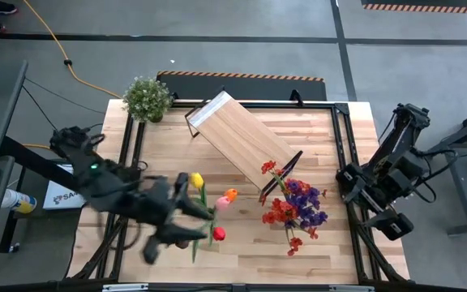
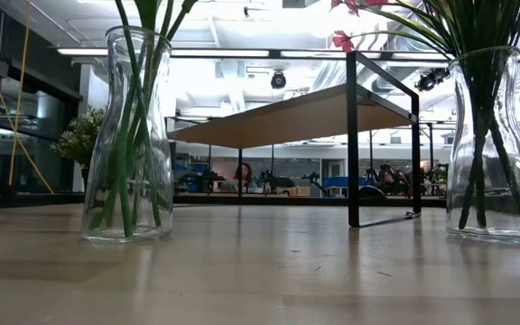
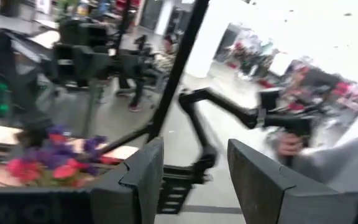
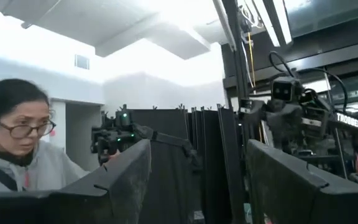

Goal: Pick and place flowers into a vace then onto a shelf
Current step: Put the left transparent flower vase on the shelf

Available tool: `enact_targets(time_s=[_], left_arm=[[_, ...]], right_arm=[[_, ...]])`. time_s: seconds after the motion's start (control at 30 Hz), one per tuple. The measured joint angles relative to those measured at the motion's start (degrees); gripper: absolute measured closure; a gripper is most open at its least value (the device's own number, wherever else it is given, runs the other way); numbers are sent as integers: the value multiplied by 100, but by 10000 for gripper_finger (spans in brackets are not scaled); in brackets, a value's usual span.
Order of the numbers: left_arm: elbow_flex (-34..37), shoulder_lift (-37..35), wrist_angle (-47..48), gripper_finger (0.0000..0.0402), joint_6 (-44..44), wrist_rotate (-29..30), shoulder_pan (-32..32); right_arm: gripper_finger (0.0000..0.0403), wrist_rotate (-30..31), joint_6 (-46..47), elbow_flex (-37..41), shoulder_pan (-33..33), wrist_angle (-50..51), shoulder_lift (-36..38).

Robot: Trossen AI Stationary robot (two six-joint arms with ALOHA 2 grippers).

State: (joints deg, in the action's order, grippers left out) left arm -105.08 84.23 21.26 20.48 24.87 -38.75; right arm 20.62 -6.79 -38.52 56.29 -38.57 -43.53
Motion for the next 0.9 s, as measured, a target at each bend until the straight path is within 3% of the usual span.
enact_targets(time_s=[0.23,0.43,0.7,0.9], left_arm=[[0,-169,0,190,597,762,-1094],[-2,14,234,190,1647,1435,-2040],[4,621,474,190,3037,1535,-2804],[4,1120,755,190,4009,1670,-3036]], right_arm=[[148,-2,53,0,0,-9,0],[147,12,53,0,0,-31,0],[147,348,57,0,0,-289,0],[147,514,57,0,-1,-381,0]])
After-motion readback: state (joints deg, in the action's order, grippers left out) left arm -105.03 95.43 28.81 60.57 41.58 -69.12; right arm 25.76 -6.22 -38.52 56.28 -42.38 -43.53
